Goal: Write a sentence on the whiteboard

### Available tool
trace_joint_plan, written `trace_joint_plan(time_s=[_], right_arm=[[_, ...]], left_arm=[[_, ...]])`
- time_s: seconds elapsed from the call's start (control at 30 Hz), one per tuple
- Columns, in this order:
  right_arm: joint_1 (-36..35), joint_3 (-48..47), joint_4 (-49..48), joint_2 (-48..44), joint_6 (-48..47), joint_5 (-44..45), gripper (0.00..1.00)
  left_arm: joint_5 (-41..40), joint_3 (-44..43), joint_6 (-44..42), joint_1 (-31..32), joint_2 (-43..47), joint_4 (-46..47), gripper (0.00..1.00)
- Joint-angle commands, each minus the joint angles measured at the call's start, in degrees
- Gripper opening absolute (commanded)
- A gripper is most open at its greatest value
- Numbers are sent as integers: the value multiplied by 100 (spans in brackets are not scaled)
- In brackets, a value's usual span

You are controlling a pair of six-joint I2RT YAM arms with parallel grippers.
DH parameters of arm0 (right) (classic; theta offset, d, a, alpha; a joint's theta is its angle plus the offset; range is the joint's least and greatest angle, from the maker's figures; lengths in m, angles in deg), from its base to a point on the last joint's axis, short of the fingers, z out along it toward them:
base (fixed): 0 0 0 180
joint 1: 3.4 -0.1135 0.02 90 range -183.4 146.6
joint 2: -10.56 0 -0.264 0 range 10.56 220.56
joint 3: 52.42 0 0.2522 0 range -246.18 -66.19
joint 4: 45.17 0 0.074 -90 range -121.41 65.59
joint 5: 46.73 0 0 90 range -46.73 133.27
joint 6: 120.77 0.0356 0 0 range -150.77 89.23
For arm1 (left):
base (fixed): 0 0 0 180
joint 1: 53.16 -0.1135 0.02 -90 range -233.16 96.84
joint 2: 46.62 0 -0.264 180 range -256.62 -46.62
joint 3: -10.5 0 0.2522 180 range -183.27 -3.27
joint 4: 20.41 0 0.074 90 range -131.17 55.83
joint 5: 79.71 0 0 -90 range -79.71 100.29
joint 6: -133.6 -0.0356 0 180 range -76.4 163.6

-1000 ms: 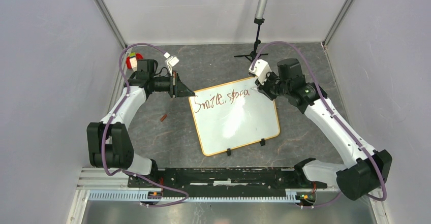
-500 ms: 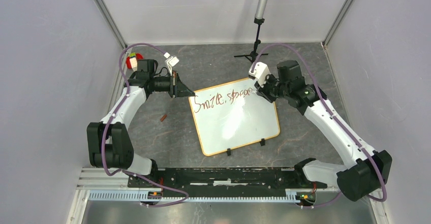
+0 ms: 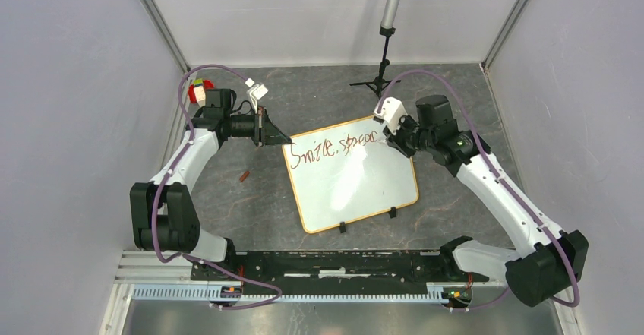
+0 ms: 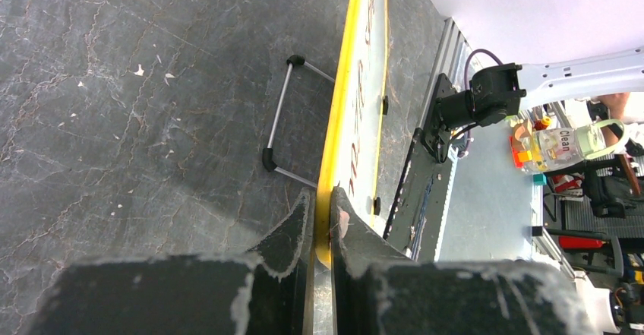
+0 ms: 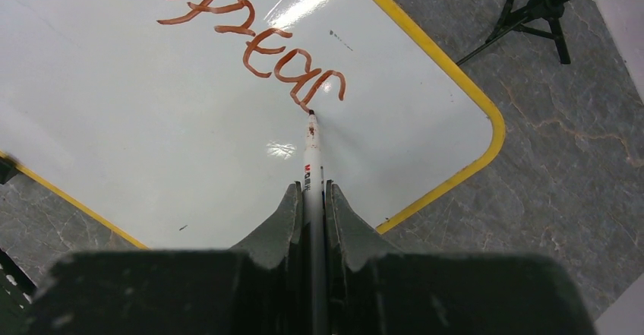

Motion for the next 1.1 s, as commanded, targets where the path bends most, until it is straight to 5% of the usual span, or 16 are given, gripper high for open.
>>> trace_joint_plan(time_s=[0.0, 0.53, 1.07], right_arm=[[95, -360, -116, 127, -63, 265, 0], [216, -1034, -303, 553, -62, 326, 0], [219, -294, -89, 184, -18, -96, 0]], left_arm=[[-157, -111, 10, 157, -85, -43, 3], [-184, -137, -67, 159, -148, -109, 3], [-192, -137, -56, 164, -129, -113, 3]])
